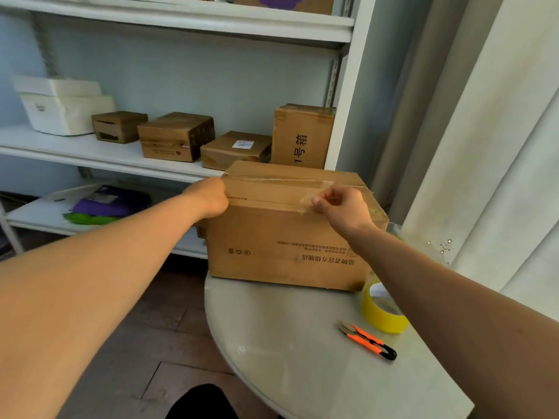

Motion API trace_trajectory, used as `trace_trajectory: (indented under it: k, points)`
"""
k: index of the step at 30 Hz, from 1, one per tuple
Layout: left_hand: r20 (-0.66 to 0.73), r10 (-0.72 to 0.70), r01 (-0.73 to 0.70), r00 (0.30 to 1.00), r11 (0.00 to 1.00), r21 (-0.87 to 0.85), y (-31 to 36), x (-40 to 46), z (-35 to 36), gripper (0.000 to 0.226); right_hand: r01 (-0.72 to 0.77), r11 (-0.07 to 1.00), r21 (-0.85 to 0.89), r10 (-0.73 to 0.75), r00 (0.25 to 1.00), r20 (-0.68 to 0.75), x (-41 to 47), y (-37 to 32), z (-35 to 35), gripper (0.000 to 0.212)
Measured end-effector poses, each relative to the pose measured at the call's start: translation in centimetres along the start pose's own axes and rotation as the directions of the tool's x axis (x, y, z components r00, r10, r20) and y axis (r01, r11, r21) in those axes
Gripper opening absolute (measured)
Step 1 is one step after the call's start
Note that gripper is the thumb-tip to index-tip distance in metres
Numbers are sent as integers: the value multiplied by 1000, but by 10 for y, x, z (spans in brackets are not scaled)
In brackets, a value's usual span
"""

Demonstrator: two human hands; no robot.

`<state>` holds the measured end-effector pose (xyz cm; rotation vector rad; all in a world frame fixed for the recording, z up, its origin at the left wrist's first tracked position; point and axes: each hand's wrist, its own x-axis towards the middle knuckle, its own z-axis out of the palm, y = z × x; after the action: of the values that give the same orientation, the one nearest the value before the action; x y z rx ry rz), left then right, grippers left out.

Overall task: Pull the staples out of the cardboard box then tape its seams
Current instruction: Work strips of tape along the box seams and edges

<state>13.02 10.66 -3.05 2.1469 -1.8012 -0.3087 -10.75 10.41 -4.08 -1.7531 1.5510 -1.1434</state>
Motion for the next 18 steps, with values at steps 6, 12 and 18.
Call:
trace_trajectory:
  k: [6,12,18]
  points:
    - [15,7,-2,1000,938,-348,6,-1,-21,23,-140,979,148,124,986,113,11,-26,15,15]
    - [43,44,-20,998,895,-446,-3,4,-19,34,-280,944,177,224,933,280,13,-66,59,43]
    - [83,44,4,996,868,-497,-14,11,-20,36,-340,935,100,297,906,302,20,-73,77,32]
